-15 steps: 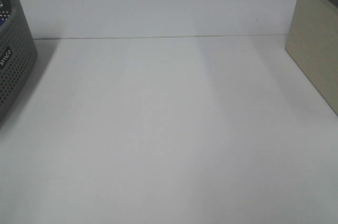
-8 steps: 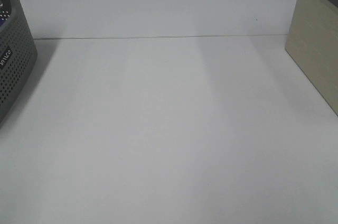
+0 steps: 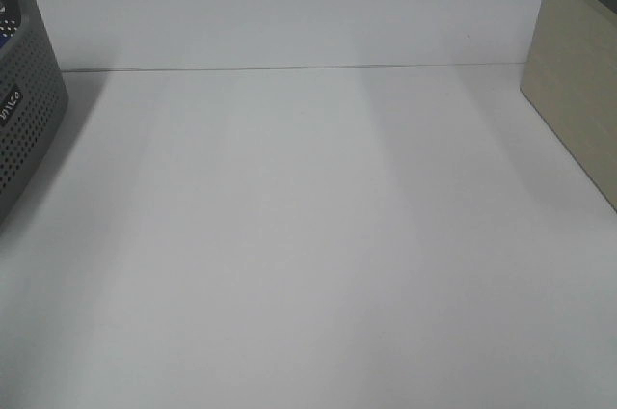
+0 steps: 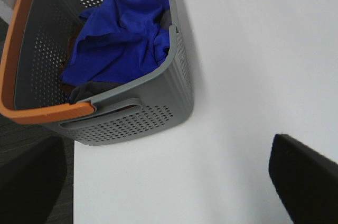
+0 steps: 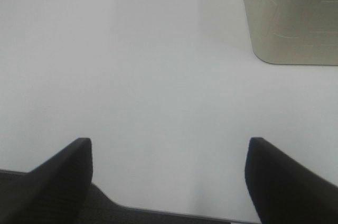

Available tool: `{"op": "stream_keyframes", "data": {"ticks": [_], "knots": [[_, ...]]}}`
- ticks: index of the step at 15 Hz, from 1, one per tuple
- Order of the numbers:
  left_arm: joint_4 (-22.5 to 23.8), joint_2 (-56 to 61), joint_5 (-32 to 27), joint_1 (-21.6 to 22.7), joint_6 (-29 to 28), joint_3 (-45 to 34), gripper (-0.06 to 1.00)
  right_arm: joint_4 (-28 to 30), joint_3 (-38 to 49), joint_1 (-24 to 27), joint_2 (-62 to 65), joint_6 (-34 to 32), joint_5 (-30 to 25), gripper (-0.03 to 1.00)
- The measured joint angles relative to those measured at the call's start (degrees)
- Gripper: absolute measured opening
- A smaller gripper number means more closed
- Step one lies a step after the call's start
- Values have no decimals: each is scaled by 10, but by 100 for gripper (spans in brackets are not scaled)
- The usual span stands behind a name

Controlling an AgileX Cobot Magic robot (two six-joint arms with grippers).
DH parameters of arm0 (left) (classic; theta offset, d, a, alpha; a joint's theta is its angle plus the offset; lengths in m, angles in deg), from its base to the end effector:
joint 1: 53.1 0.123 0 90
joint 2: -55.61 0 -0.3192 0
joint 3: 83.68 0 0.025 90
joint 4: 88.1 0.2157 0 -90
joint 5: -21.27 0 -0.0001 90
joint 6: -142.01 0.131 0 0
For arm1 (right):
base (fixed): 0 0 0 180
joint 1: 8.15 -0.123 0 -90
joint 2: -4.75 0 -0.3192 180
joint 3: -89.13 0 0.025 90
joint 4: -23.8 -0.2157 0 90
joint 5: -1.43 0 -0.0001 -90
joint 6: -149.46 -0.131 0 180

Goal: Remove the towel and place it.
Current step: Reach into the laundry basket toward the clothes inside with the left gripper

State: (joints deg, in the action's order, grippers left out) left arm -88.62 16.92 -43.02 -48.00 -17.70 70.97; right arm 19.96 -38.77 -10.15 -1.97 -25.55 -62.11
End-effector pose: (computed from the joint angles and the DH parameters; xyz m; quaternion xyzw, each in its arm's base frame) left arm 0.0365 0.0022 0.3581 0.1190 0.8921 0.0913 0.4261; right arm -0.0352 0.0066 0.2234 -0.0548 0.8739 0.0209 0.4825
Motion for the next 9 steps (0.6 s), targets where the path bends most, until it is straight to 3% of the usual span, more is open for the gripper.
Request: {"op": "stream_keyframes", "data": {"ticks": [4, 7, 9], "knots": [[11, -206, -50, 0, 153, 159, 99, 0, 0, 0, 0, 0, 0, 78], [105, -390, -52, 0, 211, 312, 99, 0, 0, 0, 0, 0, 0, 78], [164, -477, -51, 0, 276, 369, 99, 0, 0, 0, 0, 0, 0, 78]]}}
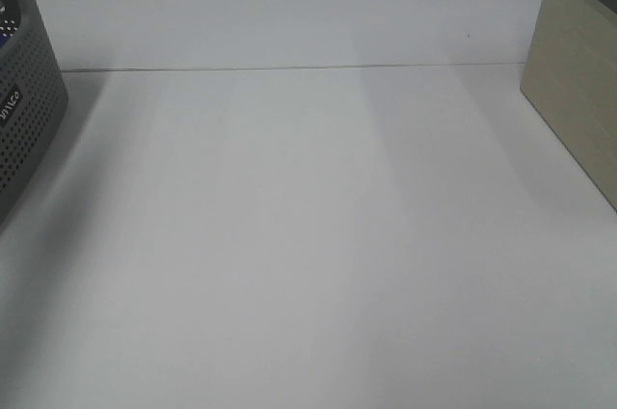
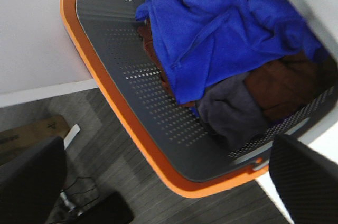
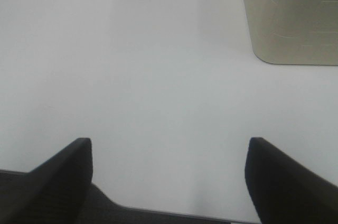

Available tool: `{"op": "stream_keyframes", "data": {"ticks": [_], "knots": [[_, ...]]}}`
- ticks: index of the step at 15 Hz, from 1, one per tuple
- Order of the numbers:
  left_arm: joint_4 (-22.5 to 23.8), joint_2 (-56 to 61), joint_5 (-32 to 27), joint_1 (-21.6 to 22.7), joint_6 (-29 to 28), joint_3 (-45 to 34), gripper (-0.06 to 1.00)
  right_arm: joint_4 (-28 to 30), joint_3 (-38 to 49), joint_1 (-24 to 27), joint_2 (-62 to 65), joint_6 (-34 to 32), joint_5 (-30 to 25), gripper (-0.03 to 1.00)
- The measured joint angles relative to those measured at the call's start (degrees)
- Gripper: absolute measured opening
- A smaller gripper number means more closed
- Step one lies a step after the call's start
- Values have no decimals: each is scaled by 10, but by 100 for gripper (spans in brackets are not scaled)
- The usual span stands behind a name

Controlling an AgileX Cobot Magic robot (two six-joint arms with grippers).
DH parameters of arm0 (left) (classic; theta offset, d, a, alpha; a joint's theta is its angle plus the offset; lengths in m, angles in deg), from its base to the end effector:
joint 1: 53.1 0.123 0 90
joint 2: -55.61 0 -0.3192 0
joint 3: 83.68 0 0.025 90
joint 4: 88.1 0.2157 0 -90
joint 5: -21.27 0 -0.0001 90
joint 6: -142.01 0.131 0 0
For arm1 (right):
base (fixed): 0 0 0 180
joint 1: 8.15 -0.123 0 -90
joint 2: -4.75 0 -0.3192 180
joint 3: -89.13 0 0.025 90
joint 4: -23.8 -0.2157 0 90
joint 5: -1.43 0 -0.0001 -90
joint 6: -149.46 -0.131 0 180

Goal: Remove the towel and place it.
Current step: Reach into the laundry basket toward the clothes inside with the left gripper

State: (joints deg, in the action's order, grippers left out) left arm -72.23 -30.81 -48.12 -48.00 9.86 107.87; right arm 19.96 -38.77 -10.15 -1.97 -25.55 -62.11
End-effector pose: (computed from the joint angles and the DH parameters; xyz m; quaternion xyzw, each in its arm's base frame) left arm 0.2530 0.0563 0.4201 0.3497 0.8754 0.2589 0.2106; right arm -0.0352 0.0066 0.2234 -0.0548 0.8739 0.0209 0.4825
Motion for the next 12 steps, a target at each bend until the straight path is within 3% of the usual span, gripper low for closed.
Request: {"op": "stream_keyframes", "data": {"ticks": [2, 4, 9, 12], "knots": [[30, -77, 2, 0, 57, 26, 99, 0, 0, 0, 0, 0, 0, 78], [29, -137, 32, 12, 100, 29, 98, 0, 0, 0, 0, 0, 0, 78], [49, -262, 154, 80, 120, 29, 96, 0, 0, 0, 0, 0, 0, 78], [96, -323, 239, 94, 122, 29, 93, -3, 0, 0, 0, 0, 0, 78]]}}
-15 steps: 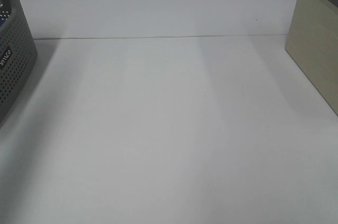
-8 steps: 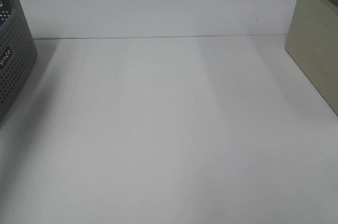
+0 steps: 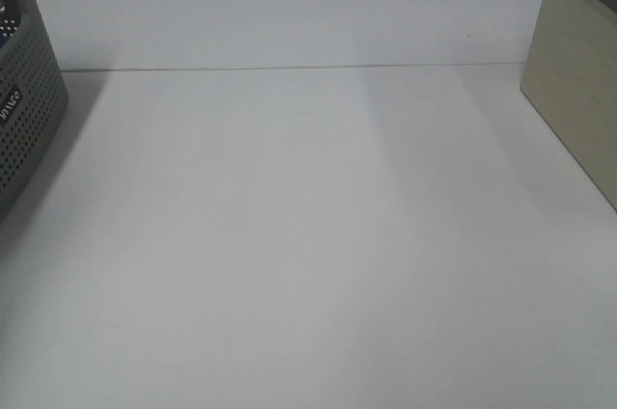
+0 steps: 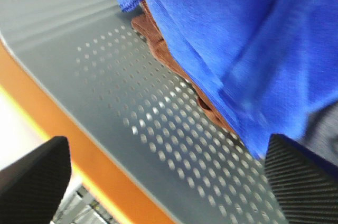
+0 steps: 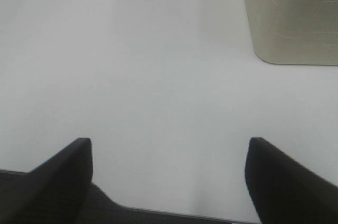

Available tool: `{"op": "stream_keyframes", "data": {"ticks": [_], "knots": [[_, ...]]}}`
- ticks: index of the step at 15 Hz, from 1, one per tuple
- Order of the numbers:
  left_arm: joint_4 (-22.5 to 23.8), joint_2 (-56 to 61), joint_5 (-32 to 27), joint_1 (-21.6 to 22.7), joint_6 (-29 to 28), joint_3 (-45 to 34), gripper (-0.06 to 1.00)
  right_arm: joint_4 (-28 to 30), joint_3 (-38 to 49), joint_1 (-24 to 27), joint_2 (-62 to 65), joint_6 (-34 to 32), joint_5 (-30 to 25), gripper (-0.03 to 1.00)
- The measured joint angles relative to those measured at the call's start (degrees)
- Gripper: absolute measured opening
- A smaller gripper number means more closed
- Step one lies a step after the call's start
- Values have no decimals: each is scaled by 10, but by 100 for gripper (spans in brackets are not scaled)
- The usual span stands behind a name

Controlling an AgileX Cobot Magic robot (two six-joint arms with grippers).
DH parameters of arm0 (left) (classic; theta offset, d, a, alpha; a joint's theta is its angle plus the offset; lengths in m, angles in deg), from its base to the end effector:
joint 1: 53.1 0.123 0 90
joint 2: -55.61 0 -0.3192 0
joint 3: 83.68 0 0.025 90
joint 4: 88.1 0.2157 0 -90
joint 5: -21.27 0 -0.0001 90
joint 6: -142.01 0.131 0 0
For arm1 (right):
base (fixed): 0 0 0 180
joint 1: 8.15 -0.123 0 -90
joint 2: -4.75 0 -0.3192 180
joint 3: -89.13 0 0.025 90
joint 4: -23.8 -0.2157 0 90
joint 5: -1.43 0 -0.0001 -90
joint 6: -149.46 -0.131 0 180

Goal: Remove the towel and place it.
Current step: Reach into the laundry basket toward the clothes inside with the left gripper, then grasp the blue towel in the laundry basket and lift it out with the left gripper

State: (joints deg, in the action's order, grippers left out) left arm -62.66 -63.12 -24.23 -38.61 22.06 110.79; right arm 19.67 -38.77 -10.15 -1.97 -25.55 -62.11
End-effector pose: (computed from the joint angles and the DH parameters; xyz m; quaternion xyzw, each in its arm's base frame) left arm 0.4128 0.1482 0.2696 0.4642 0.8264 0.3068 0.0863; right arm -0.0352 0.0072 0.2235 -0.0549 0.8739 0.0234 0.4825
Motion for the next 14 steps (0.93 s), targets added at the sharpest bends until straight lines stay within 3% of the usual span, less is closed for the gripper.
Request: {"op": "stream_keyframes", "data": {"ticks": [6, 11, 14], "knots": [[-3, -54, 17, 0, 0, 0, 87, -2, 0, 0, 0, 0, 0, 78], [-44, -45, -37, -13, 1, 1, 83, -2, 0, 0, 0, 0, 0, 78], [-40, -58, -40, -13, 1, 1, 83, -2, 0, 0, 0, 0, 0, 78]]}}
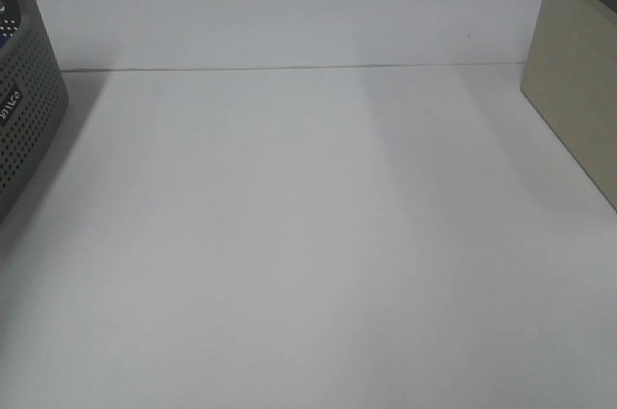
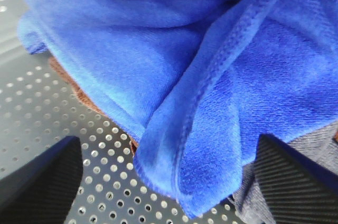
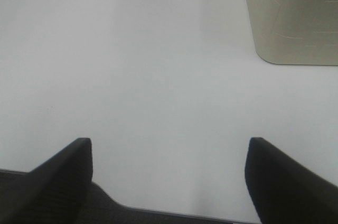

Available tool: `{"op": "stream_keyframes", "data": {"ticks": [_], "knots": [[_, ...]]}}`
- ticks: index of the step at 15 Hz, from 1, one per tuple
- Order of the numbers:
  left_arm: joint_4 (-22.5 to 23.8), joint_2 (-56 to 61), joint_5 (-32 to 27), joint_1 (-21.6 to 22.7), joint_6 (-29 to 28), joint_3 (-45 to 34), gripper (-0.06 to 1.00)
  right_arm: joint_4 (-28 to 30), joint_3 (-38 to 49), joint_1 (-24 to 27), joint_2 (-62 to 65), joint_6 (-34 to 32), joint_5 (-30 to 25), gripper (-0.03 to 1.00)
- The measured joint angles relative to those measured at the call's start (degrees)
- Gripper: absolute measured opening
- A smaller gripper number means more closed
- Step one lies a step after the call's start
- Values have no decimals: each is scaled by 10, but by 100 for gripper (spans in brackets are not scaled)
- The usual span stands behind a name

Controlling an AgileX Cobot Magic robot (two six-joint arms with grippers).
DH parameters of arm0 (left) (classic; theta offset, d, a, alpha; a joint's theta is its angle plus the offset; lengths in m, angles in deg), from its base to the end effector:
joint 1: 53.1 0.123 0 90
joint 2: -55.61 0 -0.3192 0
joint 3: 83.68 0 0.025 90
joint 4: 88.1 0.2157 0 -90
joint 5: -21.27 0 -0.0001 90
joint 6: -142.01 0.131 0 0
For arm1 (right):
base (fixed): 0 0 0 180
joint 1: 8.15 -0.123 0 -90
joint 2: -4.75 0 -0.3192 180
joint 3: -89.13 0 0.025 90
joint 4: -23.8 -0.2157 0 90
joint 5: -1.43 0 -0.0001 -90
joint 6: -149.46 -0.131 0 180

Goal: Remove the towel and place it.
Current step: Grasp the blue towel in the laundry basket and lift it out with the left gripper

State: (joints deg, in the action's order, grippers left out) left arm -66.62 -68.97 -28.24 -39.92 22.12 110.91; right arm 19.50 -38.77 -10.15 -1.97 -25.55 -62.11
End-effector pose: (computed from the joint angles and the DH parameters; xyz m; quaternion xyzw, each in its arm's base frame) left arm 0.4206 0.1360 0.2193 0.4711 0.8495 0.2335 0.0442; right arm -0.0353 0.0076 0.2235 -0.0549 0.8738 0.0249 0.4825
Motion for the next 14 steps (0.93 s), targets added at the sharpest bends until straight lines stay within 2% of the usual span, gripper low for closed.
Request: {"op": "stream_keyframes", "data": {"ticks": [3, 4, 5, 7, 9, 13, 14], "knots": [[32, -15, 34, -1, 3, 0, 80, 0, 0, 0, 0, 0, 0, 78], [40, -18, 45, -2, 6, 0, 75, 0, 0, 0, 0, 0, 0, 78], [42, -22, 46, -5, 10, 0, 67, 0, 0, 0, 0, 0, 0, 78], [42, -29, 46, -9, 11, 0, 42, 0, 0, 0, 0, 0, 0, 78], [42, -30, 46, -13, -12, 0, 29, -1, 0, 0, 0, 0, 0, 78], [62, -30, 47, -15, -48, 0, 25, -1, 0, 0, 0, 0, 0, 78], [69, -30, 44, -17, -48, 0, 21, -1, 0, 0, 0, 0, 0, 78]]}}
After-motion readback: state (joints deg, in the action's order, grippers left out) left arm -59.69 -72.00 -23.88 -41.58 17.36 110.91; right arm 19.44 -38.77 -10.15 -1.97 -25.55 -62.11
